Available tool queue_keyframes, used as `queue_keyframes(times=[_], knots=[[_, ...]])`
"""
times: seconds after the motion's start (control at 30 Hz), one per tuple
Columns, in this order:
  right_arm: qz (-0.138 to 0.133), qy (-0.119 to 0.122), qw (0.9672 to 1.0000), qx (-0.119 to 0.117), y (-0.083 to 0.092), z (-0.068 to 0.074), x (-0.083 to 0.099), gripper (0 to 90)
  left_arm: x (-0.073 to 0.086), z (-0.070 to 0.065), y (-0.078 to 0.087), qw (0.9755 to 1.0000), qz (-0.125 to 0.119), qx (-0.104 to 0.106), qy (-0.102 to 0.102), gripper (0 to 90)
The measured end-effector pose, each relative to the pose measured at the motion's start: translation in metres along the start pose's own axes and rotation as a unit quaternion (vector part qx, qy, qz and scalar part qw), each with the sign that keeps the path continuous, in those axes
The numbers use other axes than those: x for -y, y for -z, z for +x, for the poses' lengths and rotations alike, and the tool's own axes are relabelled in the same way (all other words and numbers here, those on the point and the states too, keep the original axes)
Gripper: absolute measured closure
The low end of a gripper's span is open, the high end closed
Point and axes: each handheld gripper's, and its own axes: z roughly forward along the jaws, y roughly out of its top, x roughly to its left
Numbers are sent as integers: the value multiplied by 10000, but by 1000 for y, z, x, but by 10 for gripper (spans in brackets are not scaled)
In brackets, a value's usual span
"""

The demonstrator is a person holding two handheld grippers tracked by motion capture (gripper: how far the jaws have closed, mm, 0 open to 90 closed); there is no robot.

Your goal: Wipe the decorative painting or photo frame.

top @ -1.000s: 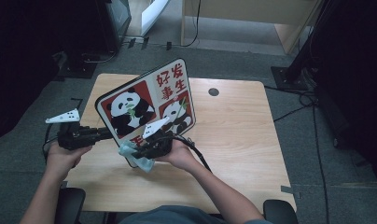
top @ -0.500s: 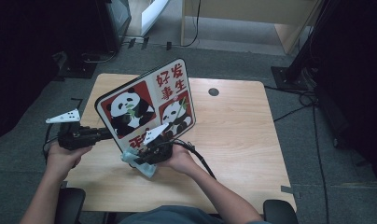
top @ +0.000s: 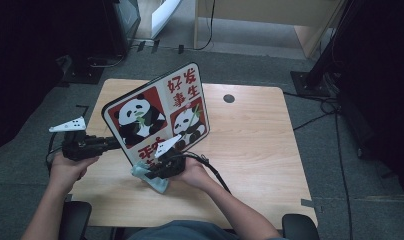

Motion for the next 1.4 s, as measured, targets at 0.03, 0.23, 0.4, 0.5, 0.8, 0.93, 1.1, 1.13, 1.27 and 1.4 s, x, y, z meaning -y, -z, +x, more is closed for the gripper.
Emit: queue_keyframes(times=[0.03,0.23,0.4,0.5,0.8,0.93,1.1,1.13,1.27,1.4], knots=[[12,-14,10000,-7,0,0,0,795,0,0,0,10000,-2,-2,3,741],[86,-62,9999,14,0,0,1,795,0,0,0,10000,-8,7,3,738],[112,-49,9999,17,1,1,0,796,0,0,0,10000,-9,-6,6,732],[122,-43,9999,27,3,3,-1,798,0,0,0,10000,-13,-10,0,729],[-138,78,9999,-52,10,14,-14,798,0,0,0,10000,-44,-17,17,720],[-191,144,9996,-132,9,21,-20,798,0,1,0,10000,-44,-15,19,717],[-244,169,9993,-206,6,28,-27,797,0,1,1,10000,-50,-25,9,714],[-247,155,9993,-239,5,29,-28,797,0,1,1,10000,-53,-27,7,713],[-253,211,9990,-290,0,34,-35,797,0,2,2,10000,-68,-25,16,713],[-269,190,9992,-206,-4,34,-38,798,1,2,3,10000,-83,-39,27,713]])
